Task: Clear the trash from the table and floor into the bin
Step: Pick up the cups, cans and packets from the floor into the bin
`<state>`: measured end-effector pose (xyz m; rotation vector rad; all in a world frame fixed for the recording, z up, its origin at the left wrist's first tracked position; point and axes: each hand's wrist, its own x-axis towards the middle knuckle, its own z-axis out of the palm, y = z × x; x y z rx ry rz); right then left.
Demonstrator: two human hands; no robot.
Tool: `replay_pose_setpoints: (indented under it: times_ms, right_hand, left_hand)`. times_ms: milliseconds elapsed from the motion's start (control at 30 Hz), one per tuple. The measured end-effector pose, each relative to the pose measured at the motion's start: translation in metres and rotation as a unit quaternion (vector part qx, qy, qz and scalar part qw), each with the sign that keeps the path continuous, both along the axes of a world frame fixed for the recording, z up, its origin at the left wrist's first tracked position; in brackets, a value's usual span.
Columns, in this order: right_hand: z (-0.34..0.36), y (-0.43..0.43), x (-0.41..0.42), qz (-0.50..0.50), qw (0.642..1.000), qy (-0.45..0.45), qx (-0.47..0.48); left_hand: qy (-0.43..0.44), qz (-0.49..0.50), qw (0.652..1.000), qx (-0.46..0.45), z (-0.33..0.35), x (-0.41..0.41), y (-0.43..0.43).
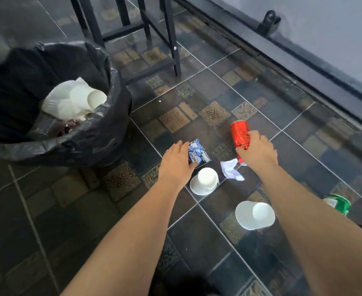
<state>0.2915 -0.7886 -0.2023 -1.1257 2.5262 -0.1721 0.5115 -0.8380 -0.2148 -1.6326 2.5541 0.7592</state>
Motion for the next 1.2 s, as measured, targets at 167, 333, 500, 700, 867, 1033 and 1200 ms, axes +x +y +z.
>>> replay_pose_setpoints:
  times_ms: [167,333,500,700,867,1033,1200]
  right_hand:
    - [-0.027,-0.002,-0.008,-0.019,1.000,-0.011,0.016]
    - [-0.038,-0.011,-0.004,-0.020,1.000,-0.004,-0.015]
    - [-0.045,-0.015,-0.003,-0.009,0.999,0.007,-0.043]
    - [-0.041,-0.019,0.000,0.000,0.998,-0.002,-0.065]
    - [-0.021,-0.033,0.015,0.021,0.991,-0.028,-0.127]
    - [0.016,-0.055,0.046,0.039,0.969,-0.075,-0.230]
    - [0.058,-0.073,0.086,0.089,0.942,-0.103,-0.307]
  left_hand:
    - [-0.082,-0.050,0.995,0.040,-0.026,-0.016,-0.016]
    - [-0.127,-0.094,0.986,0.046,-0.044,-0.026,-0.023]
    - [-0.069,-0.055,0.996,0.027,-0.052,-0.029,-0.024]
    - [-0.044,-0.021,0.999,-0.008,-0.046,-0.022,-0.025]
    - [0.042,0.048,0.995,-0.082,-0.022,-0.012,-0.036]
    - [0.132,0.085,0.969,-0.193,0.016,0.002,-0.043]
    - [0.208,0.127,0.936,-0.255,0.065,0.022,-0.048]
